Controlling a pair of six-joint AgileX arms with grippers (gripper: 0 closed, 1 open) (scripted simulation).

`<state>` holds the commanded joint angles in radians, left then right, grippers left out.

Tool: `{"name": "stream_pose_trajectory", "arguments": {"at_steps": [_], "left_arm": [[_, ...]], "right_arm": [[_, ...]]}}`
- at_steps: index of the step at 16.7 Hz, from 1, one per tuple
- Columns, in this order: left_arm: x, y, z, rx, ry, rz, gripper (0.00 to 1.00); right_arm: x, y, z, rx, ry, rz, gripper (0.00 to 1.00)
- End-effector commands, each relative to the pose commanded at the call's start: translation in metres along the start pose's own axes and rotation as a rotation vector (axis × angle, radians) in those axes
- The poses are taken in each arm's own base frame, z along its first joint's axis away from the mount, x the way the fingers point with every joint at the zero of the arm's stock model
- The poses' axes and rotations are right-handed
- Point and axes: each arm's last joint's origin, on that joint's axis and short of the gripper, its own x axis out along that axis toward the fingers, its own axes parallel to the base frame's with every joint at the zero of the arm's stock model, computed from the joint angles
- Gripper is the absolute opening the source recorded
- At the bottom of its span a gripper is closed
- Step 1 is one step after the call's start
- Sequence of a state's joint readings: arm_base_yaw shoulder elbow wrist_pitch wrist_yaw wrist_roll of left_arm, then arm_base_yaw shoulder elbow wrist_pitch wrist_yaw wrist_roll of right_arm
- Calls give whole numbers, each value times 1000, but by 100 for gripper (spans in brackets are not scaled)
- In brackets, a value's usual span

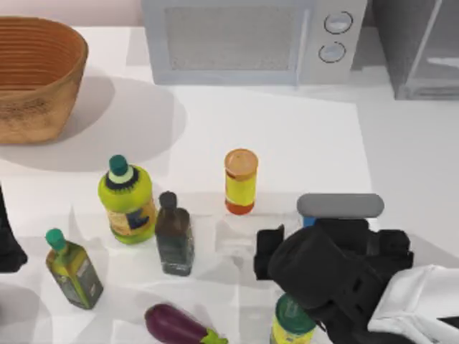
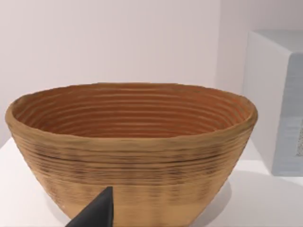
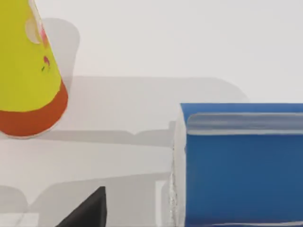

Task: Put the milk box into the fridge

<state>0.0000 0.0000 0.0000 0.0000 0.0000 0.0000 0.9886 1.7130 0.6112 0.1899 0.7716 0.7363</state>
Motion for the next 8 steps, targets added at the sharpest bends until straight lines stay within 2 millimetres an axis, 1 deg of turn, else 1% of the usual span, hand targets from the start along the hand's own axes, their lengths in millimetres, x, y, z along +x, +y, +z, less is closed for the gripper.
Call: {"name": "stream_pose_trajectory", "arguments": {"at_steps": [8], "left_arm": [[0, 0, 0, 0, 0, 0, 100]], "right_arm": [[-2, 1, 0, -2, -4, -1, 100]]}}
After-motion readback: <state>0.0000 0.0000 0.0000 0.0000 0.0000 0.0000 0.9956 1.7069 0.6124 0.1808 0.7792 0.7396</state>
